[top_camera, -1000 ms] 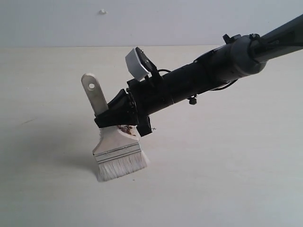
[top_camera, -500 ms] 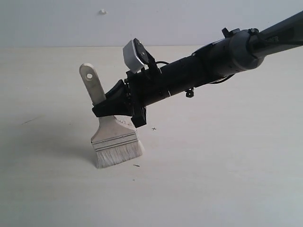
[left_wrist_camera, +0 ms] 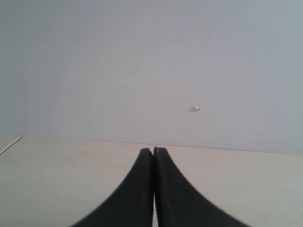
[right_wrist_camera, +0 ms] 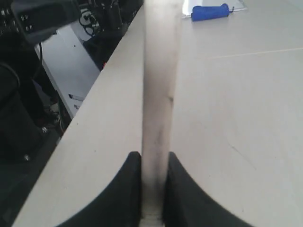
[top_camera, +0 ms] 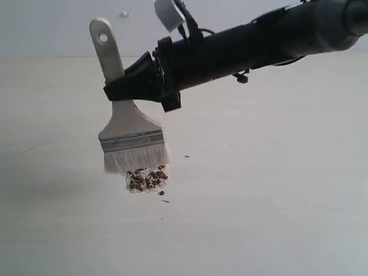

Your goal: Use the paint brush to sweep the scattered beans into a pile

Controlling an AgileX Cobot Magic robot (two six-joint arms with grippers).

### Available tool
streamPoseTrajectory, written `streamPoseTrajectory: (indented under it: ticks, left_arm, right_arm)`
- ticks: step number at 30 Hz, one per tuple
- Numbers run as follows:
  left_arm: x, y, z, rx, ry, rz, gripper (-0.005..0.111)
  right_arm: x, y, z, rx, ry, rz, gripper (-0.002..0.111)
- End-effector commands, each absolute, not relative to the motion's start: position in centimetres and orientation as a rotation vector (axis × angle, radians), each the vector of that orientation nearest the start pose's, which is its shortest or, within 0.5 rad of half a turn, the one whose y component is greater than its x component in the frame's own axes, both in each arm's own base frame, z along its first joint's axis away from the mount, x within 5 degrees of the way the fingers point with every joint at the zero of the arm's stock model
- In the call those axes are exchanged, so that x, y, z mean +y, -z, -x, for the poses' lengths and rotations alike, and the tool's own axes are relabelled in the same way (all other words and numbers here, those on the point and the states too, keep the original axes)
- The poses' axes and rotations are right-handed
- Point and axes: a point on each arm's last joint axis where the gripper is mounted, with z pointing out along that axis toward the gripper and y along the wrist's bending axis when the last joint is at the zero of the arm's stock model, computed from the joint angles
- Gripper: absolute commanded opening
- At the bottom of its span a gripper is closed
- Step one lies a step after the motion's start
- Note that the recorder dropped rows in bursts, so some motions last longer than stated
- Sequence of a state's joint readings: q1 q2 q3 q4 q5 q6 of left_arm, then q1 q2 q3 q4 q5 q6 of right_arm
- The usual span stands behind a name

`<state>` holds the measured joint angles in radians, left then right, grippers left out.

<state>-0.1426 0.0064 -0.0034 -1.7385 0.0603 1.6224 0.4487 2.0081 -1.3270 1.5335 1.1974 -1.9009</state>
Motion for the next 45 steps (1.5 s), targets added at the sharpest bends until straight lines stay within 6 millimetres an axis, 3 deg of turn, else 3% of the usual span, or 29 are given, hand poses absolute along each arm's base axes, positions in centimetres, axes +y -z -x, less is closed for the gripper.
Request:
streamPoseTrajectory:
  ticks: [1,5,7,10,14,16,18,22,24,27,31,32,34,39,41,45]
  left_arm:
    - [-1.3,-21.4,-5.5,1.479,0.251,-0.055,0.000]
    - [-1.3,-21.4,-5.5,1.479,0.251,-0.055,0.000]
    - [-1.3,-21.4,-5.5,1.479,0.251,-0.055,0.000]
    - [-1.3,-21.4,-5.5,1.479,0.251,-0.055,0.000]
    - [-1.3,-21.4,-5.5,1.479,0.251,-0.055,0.000]
    - [-1.3,-21.4,-5.5,1.479,0.251,-0.055,0.000]
    - [-1.3,-21.4,-5.5,1.479,0.251,-0.055,0.000]
    - [-1.3,-21.4,-5.5,1.479,0.251,-0.055,0.000]
    - [-1.3,-21.4,-5.5,1.479,0.251,-0.055,0.000]
    - [-1.3,-21.4,-5.5,1.479,0.251,-0.055,0.000]
    - [-1.3,-21.4,-5.5,1.479,0.251,-0.055,0.000]
    - [-1.3,-21.4,-5.5,1.479,0.251,-0.055,0.000]
    - [-1.3,-21.4,-5.5,1.479,0.251,-0.055,0.000]
    - [-1.3,-21.4,-5.5,1.479,0.251,-0.055,0.000]
    - [-1.3,-21.4,-5.5,1.479,0.251,-0.055,0.000]
    - [-1.3,-21.4,-5.5,1.479,0.251,-0.055,0.000]
  right_arm:
    - [24.1,-26.6,-31.2,1.505,-1.373,1.338,0.000]
    - [23.3,-29.0,-30.6,1.681,-1.283,1.253,0.000]
    - [22.6,-30.3,-30.0,1.849,-1.244,1.171,0.000]
    - [21.8,-31.1,-29.1,2.001,-1.206,1.136,0.000]
    - [20.2,-31.1,-28.2,2.284,-1.086,0.942,0.000]
    - [18.0,-29.8,-26.7,2.505,-0.880,0.774,0.000]
    - [16.3,-28.7,-25.4,2.578,-0.757,0.634,0.000]
    - [13.9,-26.8,-22.9,2.606,-0.664,0.302,0.000]
    - [13.5,-26.0,-22.8,2.615,-0.660,0.184,0.000]
    - [13.7,-24.6,-23.4,2.666,-0.645,0.133,0.000]
    - [13.6,-20.5,-25.9,2.797,-0.626,0.000,0.000]
    - [13.4,-18.9,-26.9,2.847,-0.629,0.003,0.000]
    - [13.4,-17.6,-27.8,2.884,-0.668,0.073,0.000]
    - [14.9,-13.7,-29.2,2.935,-0.989,0.152,0.000]
    - [15.2,-12.0,-30.0,2.947,-0.991,0.103,0.000]
    - [14.9,-10.6,-30.4,2.962,-0.923,0.097,0.000]
